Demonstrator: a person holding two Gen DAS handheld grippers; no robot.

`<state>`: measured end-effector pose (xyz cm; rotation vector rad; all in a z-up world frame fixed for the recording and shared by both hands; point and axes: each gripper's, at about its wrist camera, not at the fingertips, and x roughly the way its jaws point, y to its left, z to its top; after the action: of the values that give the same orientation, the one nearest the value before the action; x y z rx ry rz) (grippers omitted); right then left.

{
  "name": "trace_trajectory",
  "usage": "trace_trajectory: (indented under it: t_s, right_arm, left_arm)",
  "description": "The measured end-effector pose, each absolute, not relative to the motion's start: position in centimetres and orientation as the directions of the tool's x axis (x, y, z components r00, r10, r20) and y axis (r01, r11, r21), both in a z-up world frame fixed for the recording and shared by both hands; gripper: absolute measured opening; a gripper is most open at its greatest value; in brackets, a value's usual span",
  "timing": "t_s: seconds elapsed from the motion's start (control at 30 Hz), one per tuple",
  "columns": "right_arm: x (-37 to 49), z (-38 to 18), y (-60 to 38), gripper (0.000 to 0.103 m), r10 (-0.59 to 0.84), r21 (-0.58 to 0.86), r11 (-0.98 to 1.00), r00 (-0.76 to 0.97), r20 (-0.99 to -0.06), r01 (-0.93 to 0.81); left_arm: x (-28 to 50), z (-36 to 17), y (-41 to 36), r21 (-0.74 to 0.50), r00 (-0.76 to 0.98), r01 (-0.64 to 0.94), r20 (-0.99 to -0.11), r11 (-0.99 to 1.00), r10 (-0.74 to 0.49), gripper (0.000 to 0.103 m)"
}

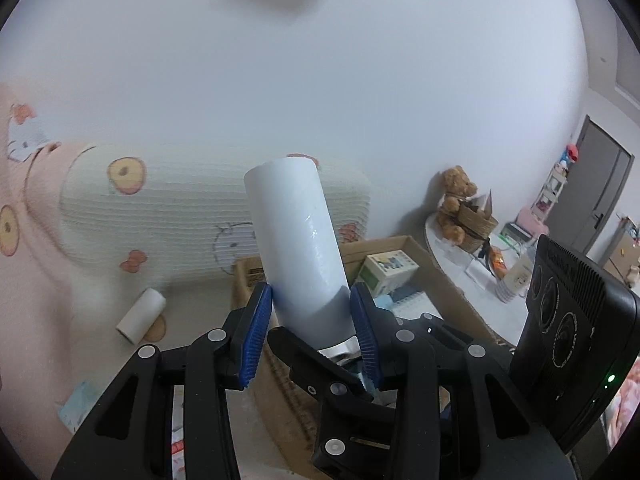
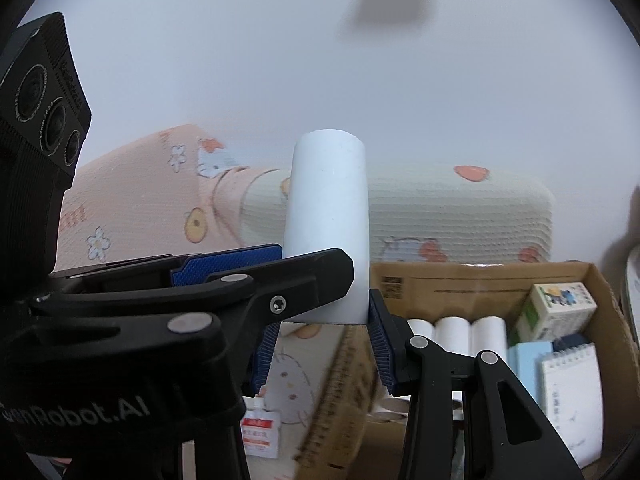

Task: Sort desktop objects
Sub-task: 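Carry the upright white tube in the left gripper over the cardboard box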

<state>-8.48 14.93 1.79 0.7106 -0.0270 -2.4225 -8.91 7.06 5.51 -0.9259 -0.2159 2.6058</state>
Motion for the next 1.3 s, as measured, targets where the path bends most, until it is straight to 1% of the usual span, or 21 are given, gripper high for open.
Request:
trace_trajectory:
  t_s: [0.27, 0.47, 0.7, 0.77, 1.0, 1.13, 1.23, 1.3]
  right_arm:
    - [-9.7, 1.5, 17.0, 0.040, -0.520, 0.164, -0.840, -0.684, -0.511, 0.517]
    - [-10.9, 0.0, 17.8, 0.040, -0.478, 0.135, -0.857, -0.668, -0.571, 0.498]
    - [-12.7, -1.9, 18.5, 0.040, -0.435, 0.117, -0.868, -0.624, -0.649, 0.483]
    - [-13.4, -2.4, 18.8, 0.040, -0.432, 0.135, -0.869, -0.598, -0.675, 0.476]
    - [-15.4, -3.7, 19.1, 0.040, -0.383, 0.098, -0.880, -0.571, -0.726, 0.465]
    - [-16.7, -4.3, 19.7, 0.040, -0.406, 0.155, -0.877, -0.531, -0.744, 0.455]
    - [-16.9, -4.5, 19.7, 0.040, -0.389, 0.127, -0.876, -0.527, -0.755, 0.465]
    - [-17.0, -4.8, 19.8, 0.040, -0.391, 0.138, -0.875, -0.510, -0.766, 0.464]
  left_arm:
    - [-10.6, 4.8, 9.6, -0.254, -0.677, -0.322, -0.612, -0.912, 0.410, 0.044]
    - [-12.2, 3.1, 10.8, -0.269, -0.628, -0.339, -0.649, -0.902, 0.430, 0.044]
    - [-13.9, 0.7, 11.4, -0.326, -0.565, -0.335, -0.682, -0.884, 0.465, 0.044]
    - [-14.3, 0.2, 11.5, -0.341, -0.551, -0.330, -0.688, -0.880, 0.473, 0.044]
    - [-15.8, -1.1, 12.2, -0.376, -0.503, -0.331, -0.705, -0.865, 0.499, 0.044]
    - [-16.6, -1.8, 12.3, -0.387, -0.484, -0.337, -0.711, -0.858, 0.511, 0.044]
    - [-17.1, -2.4, 12.4, -0.408, -0.460, -0.332, -0.717, -0.851, 0.523, 0.044]
    - [-17.3, -2.8, 12.4, -0.418, -0.444, -0.324, -0.726, -0.849, 0.526, 0.044]
